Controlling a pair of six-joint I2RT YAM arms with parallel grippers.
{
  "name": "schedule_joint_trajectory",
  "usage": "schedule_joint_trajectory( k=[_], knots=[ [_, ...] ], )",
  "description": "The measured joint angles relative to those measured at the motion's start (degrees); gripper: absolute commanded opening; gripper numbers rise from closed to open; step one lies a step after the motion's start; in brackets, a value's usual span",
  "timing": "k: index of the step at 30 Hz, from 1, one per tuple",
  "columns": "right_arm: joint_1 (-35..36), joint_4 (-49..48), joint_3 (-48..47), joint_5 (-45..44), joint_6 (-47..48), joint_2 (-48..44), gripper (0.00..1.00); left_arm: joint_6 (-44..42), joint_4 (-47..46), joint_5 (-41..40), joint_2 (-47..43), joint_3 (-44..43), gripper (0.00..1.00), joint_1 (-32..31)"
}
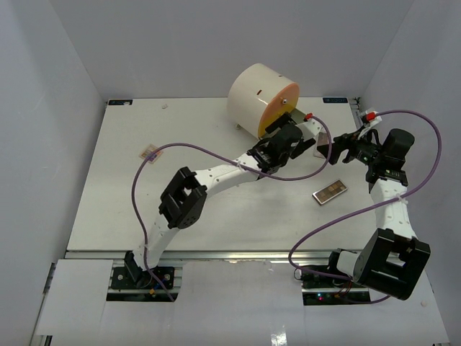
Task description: Organize the makeup
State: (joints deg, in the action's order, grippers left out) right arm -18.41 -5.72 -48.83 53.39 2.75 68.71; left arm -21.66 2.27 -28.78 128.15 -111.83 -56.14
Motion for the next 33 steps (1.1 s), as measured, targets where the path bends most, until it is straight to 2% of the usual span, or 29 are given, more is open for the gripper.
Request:
schedule_joint_trajectory(
  k=[8,11,15,17,19,23,27,33],
  knots=[
    [1.3,4.2,-0.4,-12.4,2.3,3.9,0.90,9.7,5.3,8.2,-34.2,24.7,0.98,2.9],
    [3.9,8.2,-2.8,-20.0,3.9,8.4,0.90,15.5,3.8,16.4,-45.4,33.1,0.98,10.2],
    [8.9,12.4,-10.3,-31.6,6.4,17.3,0.90,23.4,2.9,24.3,-57.0,47.7,0.98,26.6],
    [11.6,14.0,-14.1,-38.0,6.9,21.6,0.90,26.1,2.1,26.8,-59.0,53.2,0.98,30.0],
    [13.7,14.3,-18.1,-45.0,6.4,27.0,0.90,28.4,2.6,30.7,-59.2,57.1,0.98,30.6],
    [15.9,16.3,-23.2,-54.1,3.0,35.8,0.90,31.1,4.4,36.2,-56.8,59.0,0.98,31.4],
    [16.0,19.0,-27.4,-58.3,-0.6,41.2,0.90,32.3,4.2,38.7,-56.4,59.0,0.98,32.0],
    [15.9,20.3,-33.5,-61.0,-4.1,44.3,0.90,32.9,3.8,38.9,-57.4,59.0,0.98,32.1]
  ],
)
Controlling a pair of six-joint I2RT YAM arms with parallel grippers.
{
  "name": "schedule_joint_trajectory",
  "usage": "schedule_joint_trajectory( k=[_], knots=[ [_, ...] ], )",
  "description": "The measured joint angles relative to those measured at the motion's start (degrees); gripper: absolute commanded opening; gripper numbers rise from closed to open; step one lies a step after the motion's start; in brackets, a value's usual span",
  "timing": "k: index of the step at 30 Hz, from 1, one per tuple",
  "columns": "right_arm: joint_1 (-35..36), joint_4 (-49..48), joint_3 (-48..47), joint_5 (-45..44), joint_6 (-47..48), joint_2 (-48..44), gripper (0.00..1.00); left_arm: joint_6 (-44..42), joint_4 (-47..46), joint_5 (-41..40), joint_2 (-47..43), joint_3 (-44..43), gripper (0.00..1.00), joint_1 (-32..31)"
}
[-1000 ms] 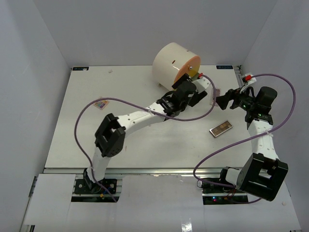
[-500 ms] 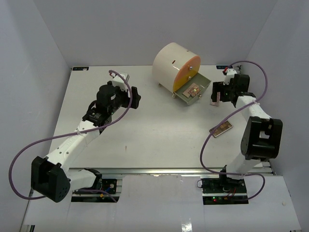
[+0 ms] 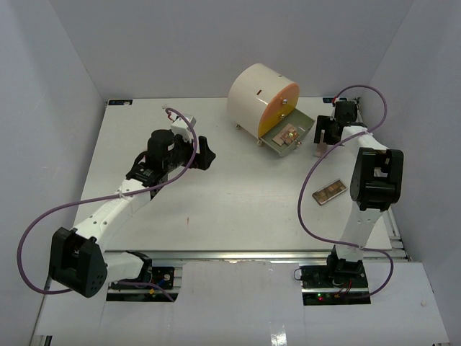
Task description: Organize the makeup
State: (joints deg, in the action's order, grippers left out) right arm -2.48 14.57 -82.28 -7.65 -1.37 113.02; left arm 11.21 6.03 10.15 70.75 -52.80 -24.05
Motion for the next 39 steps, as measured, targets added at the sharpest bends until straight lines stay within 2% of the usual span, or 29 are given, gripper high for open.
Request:
schedule_joint_trajectory(
  k=[10,14,17,19,22,29,32,35,39],
  knots=[
    [0.3,2.0,-4.5,-0.1,-1.6,6.8,0.93,0.3,-0.5,0.0,-0.7,0.0,0.98,0.0],
    [0.4,2.5,-4.5,0.3,-1.7,7.3,0.99,0.3,-0.5,0.0,-0.7,0.0,0.98,0.0],
    [0.4,2.5,-4.6,0.4,-2.0,7.4,0.89,0.3,-0.4,0.0,-0.7,0.0,0.98,0.0],
    [0.4,2.5,-4.6,0.6,-2.2,7.4,0.76,0.3,-0.4,-0.1,-0.7,0.0,0.98,0.0],
    [0.4,2.5,-4.6,0.8,-2.6,7.4,0.63,0.3,-0.4,-0.1,-0.7,0.0,0.98,0.0],
    [0.4,2.3,-4.5,1.2,-2.7,7.4,0.36,0.3,-0.4,-0.1,-0.7,0.0,0.98,0.0],
    [0.3,2.0,-4.2,1.2,-2.6,7.3,0.30,0.3,-0.4,-0.1,-0.7,0.0,0.98,0.0],
    [0.4,1.3,-2.3,1.2,-2.2,6.0,0.29,0.3,-0.4,-0.3,-0.7,0.0,0.98,0.0],
    [0.4,0.3,5.9,1.4,-0.9,-1.9,0.27,0.3,-0.4,-0.3,-0.7,0.0,0.98,0.0]
  ],
)
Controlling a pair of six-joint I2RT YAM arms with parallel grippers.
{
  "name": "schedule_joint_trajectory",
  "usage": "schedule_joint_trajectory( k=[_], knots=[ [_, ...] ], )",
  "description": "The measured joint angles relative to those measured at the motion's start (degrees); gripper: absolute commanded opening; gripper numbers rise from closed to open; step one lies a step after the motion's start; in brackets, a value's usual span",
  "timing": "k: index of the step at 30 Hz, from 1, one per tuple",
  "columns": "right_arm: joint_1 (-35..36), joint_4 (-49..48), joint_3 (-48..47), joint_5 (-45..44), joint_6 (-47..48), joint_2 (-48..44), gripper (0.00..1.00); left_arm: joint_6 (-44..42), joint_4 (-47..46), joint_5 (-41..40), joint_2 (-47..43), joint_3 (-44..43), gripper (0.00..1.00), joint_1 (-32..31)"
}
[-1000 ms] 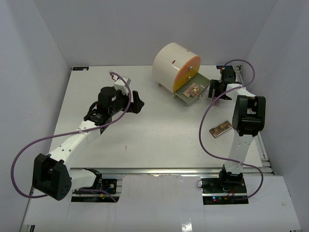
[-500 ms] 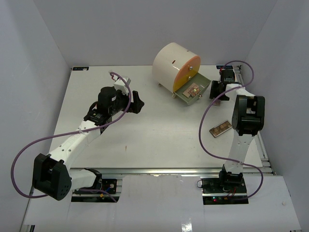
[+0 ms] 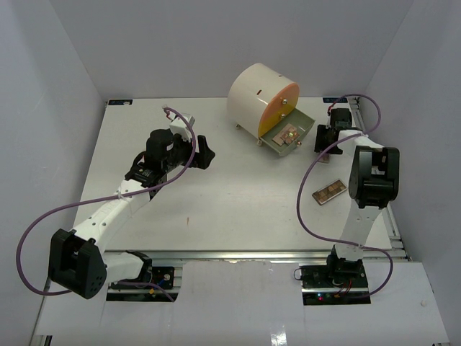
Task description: Organize the makeup
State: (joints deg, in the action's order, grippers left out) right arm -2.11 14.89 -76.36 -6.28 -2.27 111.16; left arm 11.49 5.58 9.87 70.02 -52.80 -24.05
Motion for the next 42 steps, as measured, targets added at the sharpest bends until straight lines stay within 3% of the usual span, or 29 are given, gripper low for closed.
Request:
schedule_joint_trajectory(
  k=[7,12,17,25,33,34,35,42],
  knots=[
    [0.0,-5.8,10.7,4.2,0.9,-18.6,0.26,0.0,0.0,0.0,0.0,0.0,0.98,0.0],
    [0.6,-11.0,13.1,13.4,-3.5,-23.4,0.27,-0.1,0.0,-0.7,0.0,0.0,0.98,0.0],
    [1.6,-15.1,12.7,21.7,-14.3,-19.3,0.29,-0.5,0.0,-1.7,0.0,0.0,0.98,0.0],
    [2.6,-19.8,6.9,27.8,-30.1,-8.8,0.47,-1.4,0.3,-3.6,0.0,0.0,0.98,0.0],
    [4.5,-23.4,2.1,30.9,-38.3,-4.6,0.63,-2.1,0.4,-5.0,0.1,0.0,0.98,0.0],
    [4.5,-23.7,2.1,31.2,-38.9,-4.4,0.87,-2.1,0.4,-5.0,0.1,0.0,0.98,0.0],
    [4.5,-24.0,2.1,31.6,-39.4,-4.1,0.92,-2.2,0.4,-5.1,0.2,0.0,0.98,0.0],
    [4.4,-25.7,2.1,33.4,-41.0,-3.5,0.90,-2.6,0.7,-6.3,1.2,0.0,0.98,0.1]
  ],
)
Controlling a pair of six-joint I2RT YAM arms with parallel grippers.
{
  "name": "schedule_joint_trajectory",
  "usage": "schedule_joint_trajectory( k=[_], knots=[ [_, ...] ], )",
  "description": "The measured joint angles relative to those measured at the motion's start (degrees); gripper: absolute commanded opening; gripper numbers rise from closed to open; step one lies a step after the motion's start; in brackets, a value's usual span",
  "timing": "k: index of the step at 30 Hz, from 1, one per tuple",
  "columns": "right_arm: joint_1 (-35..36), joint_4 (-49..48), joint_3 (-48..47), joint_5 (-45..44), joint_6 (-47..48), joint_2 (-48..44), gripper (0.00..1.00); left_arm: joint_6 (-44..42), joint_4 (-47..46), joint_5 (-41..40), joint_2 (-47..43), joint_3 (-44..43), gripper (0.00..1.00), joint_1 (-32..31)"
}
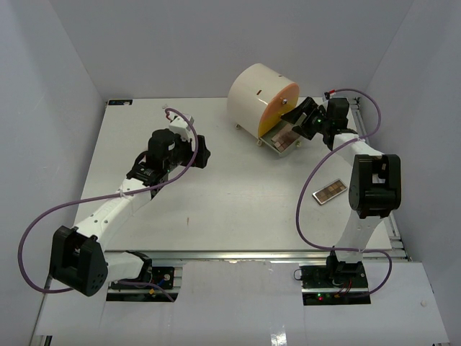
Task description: Organize the makeup
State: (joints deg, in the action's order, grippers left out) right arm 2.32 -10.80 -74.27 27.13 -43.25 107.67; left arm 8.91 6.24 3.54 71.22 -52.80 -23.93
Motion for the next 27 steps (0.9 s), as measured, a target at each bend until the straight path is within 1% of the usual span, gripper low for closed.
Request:
schedule_joint_trajectory(
  k=[3,7,10,13,14,16,18,22,27],
  knots=[
    [-0.1,-0.1,0.6,0.2,0.4,-0.9,0.90,0.1,0.0,-0.3,0.0,0.0,0.98,0.4],
    [-0.6,0.4,4.4,0.8,3.0,-6.5,0.90,1.9,0.0,-0.3,0.9,0.0,0.98,2.3],
    [-0.9,0.6,6.8,1.9,7.3,-13.0,0.90,4.1,0.2,0.0,2.4,0.0,0.96,5.0],
    [-1.4,0.2,9.3,6.2,16.3,-19.8,0.90,8.3,0.2,1.3,4.4,0.0,0.95,9.9],
    [-2.0,-0.6,11.5,9.4,19.8,-23.0,0.90,10.5,0.2,1.9,5.5,0.0,0.95,12.2],
    [-3.1,-1.4,16.2,16.3,25.0,-28.2,0.90,14.8,0.5,1.9,8.3,-0.3,0.95,17.2],
    [-4.8,-1.8,19.9,21.7,29.4,-31.0,0.90,19.4,3.9,0.2,12.8,-2.2,0.97,21.5],
    [-7.2,1.4,24.1,27.1,37.3,-31.6,0.90,24.7,11.6,-5.1,22.9,-8.2,0.98,23.8],
    [-7.9,3.0,26.0,29.8,42.3,-34.7,0.90,29.7,18.6,-6.3,33.7,-18.5,0.98,25.0]
  ],
)
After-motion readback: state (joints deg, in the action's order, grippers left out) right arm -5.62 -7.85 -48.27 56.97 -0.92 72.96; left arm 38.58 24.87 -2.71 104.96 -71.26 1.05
